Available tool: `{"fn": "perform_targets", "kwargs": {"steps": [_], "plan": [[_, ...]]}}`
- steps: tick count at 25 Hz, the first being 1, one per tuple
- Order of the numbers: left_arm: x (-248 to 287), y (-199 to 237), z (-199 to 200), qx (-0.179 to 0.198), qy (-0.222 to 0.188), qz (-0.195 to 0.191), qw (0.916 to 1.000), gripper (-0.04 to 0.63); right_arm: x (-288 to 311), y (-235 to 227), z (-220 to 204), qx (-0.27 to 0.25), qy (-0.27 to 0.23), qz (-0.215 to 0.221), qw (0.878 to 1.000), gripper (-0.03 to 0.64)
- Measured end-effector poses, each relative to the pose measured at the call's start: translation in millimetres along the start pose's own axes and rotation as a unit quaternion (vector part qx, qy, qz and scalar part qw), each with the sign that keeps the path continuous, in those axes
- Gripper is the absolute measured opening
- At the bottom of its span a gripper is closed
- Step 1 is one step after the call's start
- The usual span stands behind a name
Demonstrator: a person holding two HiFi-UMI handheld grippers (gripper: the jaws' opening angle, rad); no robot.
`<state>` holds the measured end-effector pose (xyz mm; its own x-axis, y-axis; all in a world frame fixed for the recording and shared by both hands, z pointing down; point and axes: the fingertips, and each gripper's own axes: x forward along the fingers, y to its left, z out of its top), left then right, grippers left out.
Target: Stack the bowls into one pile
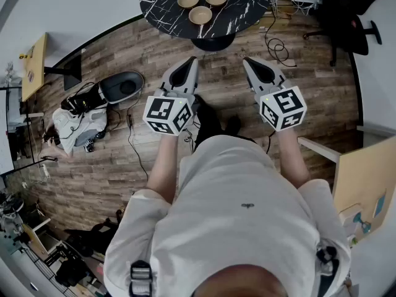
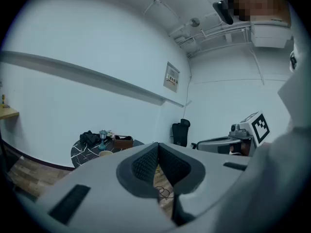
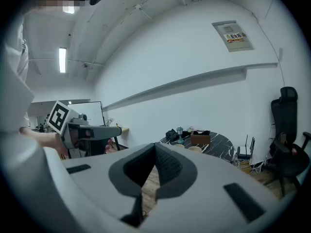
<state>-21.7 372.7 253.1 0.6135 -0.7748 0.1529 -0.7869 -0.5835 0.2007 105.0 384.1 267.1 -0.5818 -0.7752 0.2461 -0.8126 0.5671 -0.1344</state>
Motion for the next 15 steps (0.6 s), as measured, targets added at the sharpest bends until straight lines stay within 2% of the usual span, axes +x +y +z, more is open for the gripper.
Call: {"fn": "perform_targets", "kwargs": {"steps": [9, 15], "plan": [[0.3, -2.4, -6.4, -0.008, 0.008, 0.006, 0.9999, 0.003, -4.8, -7.7, -8.8, -0.006, 0.010, -0.014, 1.000, 0.005], [-2.0, 5.6, -13.7, -0.012, 0.016, 0.015, 0.9997, 0.003, 1.5, -14.6, -14.6, 0.009, 0.008, -0.024, 1.000, 0.005]]}}
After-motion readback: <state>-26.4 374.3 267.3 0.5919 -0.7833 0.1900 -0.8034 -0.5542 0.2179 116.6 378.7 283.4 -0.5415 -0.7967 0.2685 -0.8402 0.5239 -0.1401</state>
